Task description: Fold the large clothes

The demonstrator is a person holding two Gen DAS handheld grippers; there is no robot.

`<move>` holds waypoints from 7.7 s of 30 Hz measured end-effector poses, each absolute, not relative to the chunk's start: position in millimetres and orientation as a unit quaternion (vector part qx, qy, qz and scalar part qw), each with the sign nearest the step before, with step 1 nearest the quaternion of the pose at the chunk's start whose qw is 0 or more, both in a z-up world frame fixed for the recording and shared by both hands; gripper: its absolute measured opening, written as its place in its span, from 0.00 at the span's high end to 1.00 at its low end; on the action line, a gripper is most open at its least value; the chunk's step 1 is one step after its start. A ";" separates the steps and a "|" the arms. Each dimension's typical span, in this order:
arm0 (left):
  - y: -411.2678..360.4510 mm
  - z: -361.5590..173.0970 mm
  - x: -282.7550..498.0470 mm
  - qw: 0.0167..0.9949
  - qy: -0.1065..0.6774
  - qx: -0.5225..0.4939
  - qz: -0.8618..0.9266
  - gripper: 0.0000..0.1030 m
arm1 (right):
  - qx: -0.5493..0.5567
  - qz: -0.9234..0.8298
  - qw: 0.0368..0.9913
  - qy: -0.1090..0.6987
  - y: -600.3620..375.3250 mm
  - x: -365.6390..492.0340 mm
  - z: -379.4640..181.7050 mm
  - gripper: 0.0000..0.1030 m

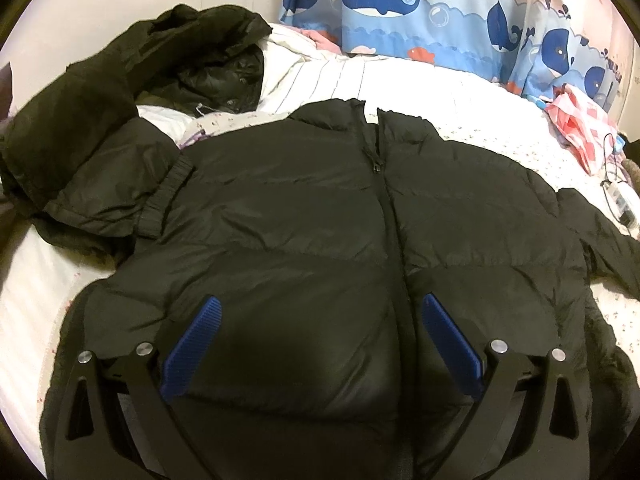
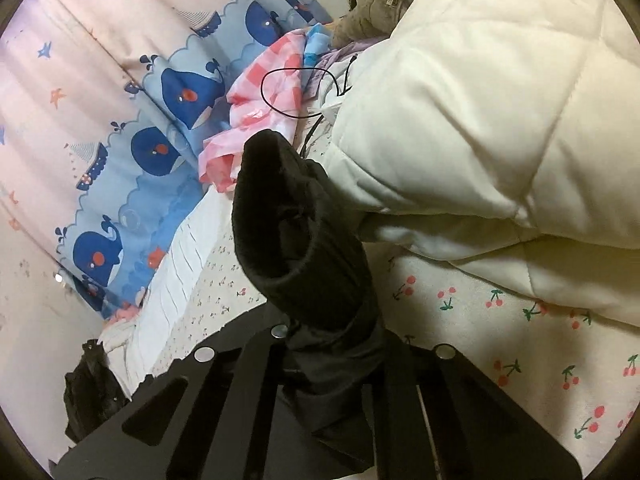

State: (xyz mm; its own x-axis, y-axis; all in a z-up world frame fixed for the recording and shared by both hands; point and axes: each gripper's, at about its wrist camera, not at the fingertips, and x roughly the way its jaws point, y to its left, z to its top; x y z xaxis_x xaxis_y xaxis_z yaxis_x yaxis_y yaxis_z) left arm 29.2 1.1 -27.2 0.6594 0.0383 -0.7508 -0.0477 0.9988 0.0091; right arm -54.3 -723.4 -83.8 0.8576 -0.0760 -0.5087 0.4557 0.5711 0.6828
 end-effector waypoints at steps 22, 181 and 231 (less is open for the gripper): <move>0.6 -16.2 21.9 0.917 0.399 -0.006 0.014 0.07 | 0.396 0.031 0.900 0.179 -580.4 37.1 45.1 0.95; 23.5 9.9 7.9 0.930 0.308 0.023 -0.198 0.39 | 0.424 0.364 0.720 0.412 -150.6 90.0 -38.9 0.92; 147.5 -44.3 75.7 0.899 0.411 -0.148 0.025 0.10 | 0.266 0.148 0.838 0.453 -382.7 102.8 -57.4 0.55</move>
